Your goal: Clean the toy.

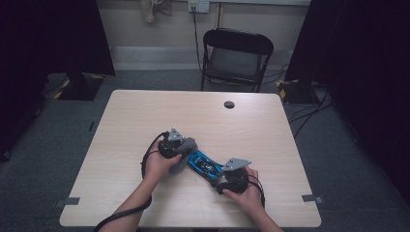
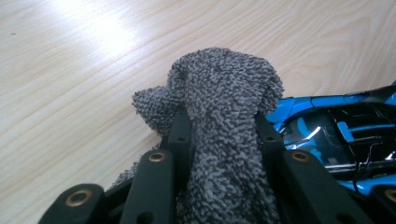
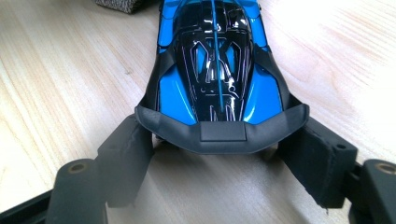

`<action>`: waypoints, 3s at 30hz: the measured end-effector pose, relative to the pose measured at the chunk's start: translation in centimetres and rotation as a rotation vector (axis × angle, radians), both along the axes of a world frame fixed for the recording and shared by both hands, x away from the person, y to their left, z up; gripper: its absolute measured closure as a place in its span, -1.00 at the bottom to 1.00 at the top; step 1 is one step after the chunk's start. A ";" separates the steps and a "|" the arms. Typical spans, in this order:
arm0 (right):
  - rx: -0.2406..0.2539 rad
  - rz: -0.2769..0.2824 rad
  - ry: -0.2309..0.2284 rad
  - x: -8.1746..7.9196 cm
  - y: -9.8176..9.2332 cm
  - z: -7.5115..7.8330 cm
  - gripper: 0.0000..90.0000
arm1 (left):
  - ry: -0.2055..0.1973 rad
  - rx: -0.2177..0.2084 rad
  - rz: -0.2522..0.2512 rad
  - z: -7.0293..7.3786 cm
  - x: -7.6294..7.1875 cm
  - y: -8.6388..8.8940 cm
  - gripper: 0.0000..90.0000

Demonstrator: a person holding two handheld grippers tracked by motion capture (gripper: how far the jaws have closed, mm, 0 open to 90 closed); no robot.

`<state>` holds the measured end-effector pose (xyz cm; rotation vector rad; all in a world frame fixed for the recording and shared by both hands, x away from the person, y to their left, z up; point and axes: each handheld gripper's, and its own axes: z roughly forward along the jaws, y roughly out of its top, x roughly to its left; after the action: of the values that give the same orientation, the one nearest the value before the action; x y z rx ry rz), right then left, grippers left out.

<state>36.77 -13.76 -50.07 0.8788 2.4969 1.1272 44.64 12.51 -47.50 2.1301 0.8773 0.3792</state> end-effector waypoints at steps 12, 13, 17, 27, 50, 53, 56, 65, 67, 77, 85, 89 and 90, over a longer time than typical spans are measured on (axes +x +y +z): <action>0.000 0.000 0.000 0.0 0.0 0.0 -0.41 | 0.008 0.016 0.029 -0.3 0.1 0.9 0.50; 0.000 0.000 0.000 0.0 0.0 0.0 -0.41 | 0.011 0.007 0.024 -0.3 0.0 0.8 0.50; 0.000 0.000 0.000 0.0 0.0 0.0 -0.41 | -0.012 -0.010 -0.017 0.8 -0.6 -0.2 0.50; 0.000 0.000 0.000 0.0 0.0 0.0 -0.41 | -0.027 -0.085 -0.148 2.8 -2.8 -3.7 0.50; 0.000 0.000 0.000 0.0 0.0 0.0 -0.41 | -0.022 -0.049 -0.259 1.4 -4.6 -7.0 0.49; 0.000 0.000 0.000 0.0 0.0 0.0 -0.41 | -0.019 -0.054 -0.231 1.4 -4.0 -6.2 0.49; 0.000 0.000 0.000 0.0 0.0 0.0 -0.41 | -0.016 -0.055 -0.215 1.4 -3.6 -5.8 0.49; -0.001 0.001 0.000 0.0 0.0 0.0 -0.41 | 0.001 -0.053 -0.138 1.2 -2.1 -3.7 0.49; -0.001 0.001 0.000 0.0 0.0 0.0 -0.41 | 0.000 -0.049 -0.131 1.1 -2.0 -3.6 0.49; 0.000 0.000 0.000 0.0 0.0 0.0 -0.41 | 0.021 -0.046 -0.074 0.6 -1.1 -2.0 0.49; 0.000 0.000 0.000 0.0 0.0 0.0 -0.41 | 0.023 -0.027 -0.048 0.3 -0.6 -0.9 0.49; 0.000 0.000 0.000 0.0 0.0 0.0 -0.41 | 0.026 -0.021 -0.033 0.2 -0.4 -0.5 0.49; 0.000 0.000 0.000 0.0 0.0 0.0 -0.41 | 0.026 -0.021 -0.033 0.2 -0.4 -0.5 0.49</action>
<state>36.77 -13.76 -50.07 0.8783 2.4971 1.1268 44.23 12.06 -47.26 2.1322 0.8565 0.3249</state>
